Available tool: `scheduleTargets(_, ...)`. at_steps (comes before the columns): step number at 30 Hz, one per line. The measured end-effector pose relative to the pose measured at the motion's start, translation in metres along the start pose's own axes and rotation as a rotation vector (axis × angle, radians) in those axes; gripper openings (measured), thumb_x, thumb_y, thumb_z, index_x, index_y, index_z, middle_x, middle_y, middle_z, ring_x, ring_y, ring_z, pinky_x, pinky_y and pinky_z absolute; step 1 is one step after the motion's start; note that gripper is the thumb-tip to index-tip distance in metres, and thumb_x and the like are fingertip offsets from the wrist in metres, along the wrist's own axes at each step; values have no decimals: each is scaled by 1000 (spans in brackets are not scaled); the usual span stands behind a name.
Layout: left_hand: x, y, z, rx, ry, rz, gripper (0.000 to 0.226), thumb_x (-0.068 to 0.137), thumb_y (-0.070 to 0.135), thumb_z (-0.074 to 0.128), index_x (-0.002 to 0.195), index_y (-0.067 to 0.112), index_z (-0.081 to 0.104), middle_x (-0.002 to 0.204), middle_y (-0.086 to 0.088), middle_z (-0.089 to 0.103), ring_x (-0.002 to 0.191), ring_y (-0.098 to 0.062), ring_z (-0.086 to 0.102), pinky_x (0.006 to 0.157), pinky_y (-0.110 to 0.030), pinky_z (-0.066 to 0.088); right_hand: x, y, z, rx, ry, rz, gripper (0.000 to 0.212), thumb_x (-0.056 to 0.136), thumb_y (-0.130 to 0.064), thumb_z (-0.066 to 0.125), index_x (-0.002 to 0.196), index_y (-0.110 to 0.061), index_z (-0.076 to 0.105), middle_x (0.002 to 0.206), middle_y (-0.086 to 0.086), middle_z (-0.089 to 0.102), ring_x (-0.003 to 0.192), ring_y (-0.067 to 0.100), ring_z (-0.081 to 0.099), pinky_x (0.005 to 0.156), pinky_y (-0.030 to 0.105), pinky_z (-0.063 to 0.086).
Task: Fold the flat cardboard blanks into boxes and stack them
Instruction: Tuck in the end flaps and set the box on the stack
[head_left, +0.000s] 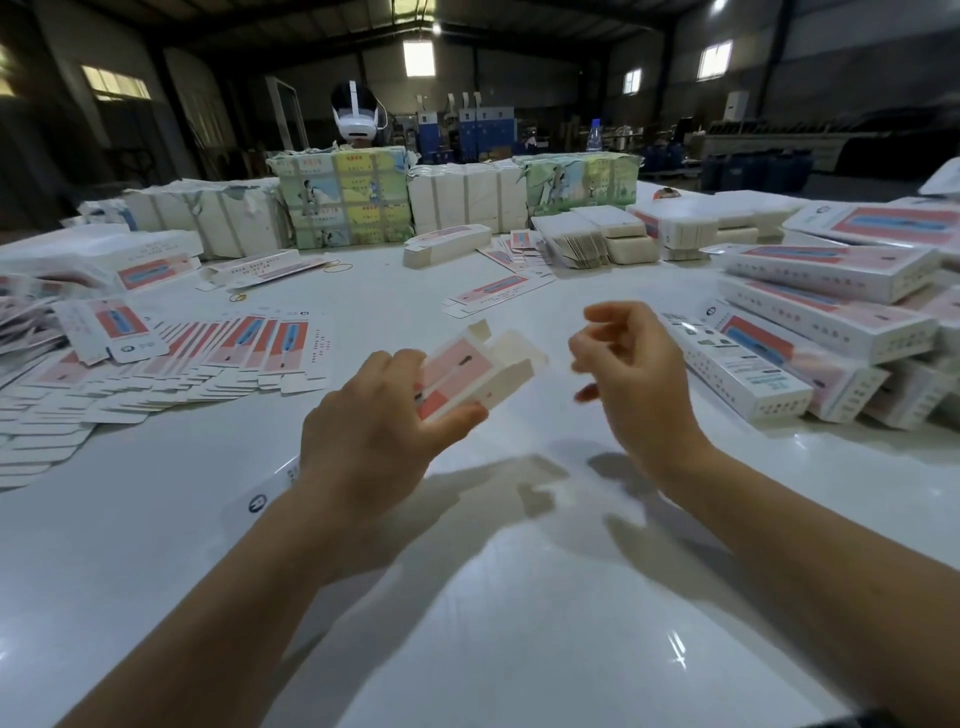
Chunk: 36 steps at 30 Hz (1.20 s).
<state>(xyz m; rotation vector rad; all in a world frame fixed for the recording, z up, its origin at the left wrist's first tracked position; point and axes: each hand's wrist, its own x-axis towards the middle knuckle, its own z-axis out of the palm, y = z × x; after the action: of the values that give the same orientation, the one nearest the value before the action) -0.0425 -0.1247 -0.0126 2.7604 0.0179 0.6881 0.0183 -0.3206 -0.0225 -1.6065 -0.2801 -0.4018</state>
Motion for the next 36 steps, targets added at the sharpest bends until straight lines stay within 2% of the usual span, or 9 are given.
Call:
scheduleTargets(4,3,-1,3,29,-13,-23,52,81,61,51,116,23,51,101,2,53,83,-24,56,70,-42,54,-15,7,13,-475,-78,-395,16,84,-9,69,99,-10,74,115,3,61,110,18,50,92,16,35)
scheduleTargets(8,-1,2,8,15,-54,18,57,80,64,53,120,24,48,105,3,52,85,-21,57,70,-40,56,-21,8,18,-517,-183,-406,22,89,-5,62,106,-13,73,124,2,59,117,15,37,94,3,22)
scheduleTargets(17,1,2,14,37,-149,39,73,68,76,55,120,26,48,106,5,53,87,-17,57,73,-38,56,-22,2,19,-372,-384,-183,28,86,-9,47,88,-27,69,142,-11,42,130,0,21,96,3,16)
scheduleTargets(20,1,3,15,59,-176,44,73,68,76,55,119,25,50,106,4,54,88,-18,58,74,-39,55,-20,5,20,-380,-413,-135,37,70,-21,37,87,-23,70,137,-14,46,133,2,21,99,12,19)
scheduleTargets(24,1,4,16,74,-205,54,72,69,75,56,119,24,50,106,3,54,87,-18,58,74,-39,56,-20,6,22,-289,-343,-128,25,73,-13,49,82,-22,71,99,-26,59,113,7,42,86,1,29)
scheduleTargets(28,1,7,14,92,-174,56,68,72,75,53,118,24,50,99,4,51,84,-17,56,71,-37,54,-21,8,19,-142,-284,-35,42,81,3,59,111,-24,50,114,6,60,110,15,55,80,7,45)
scheduleTargets(31,1,10,16,148,-156,57,63,75,76,46,111,25,51,90,7,44,80,-17,54,67,-33,51,-24,9,24,-323,-303,-95,61,86,0,54,141,-20,37,119,11,59,112,21,55,88,17,44)
scheduleTargets(33,0,11,18,194,-141,57,64,75,79,39,107,24,49,88,6,43,79,-19,54,67,-33,51,-29,9,29,-478,-316,-193,66,87,-1,50,147,-18,29,119,14,59,110,26,53,94,34,41)
scheduleTargets(36,-2,13,20,245,-125,62,66,75,79,33,108,24,48,89,6,43,79,-20,56,68,-34,52,-30,8,29,-501,-323,-226,68,88,-2,47,150,-19,24,122,15,58,111,29,51,94,35,39)
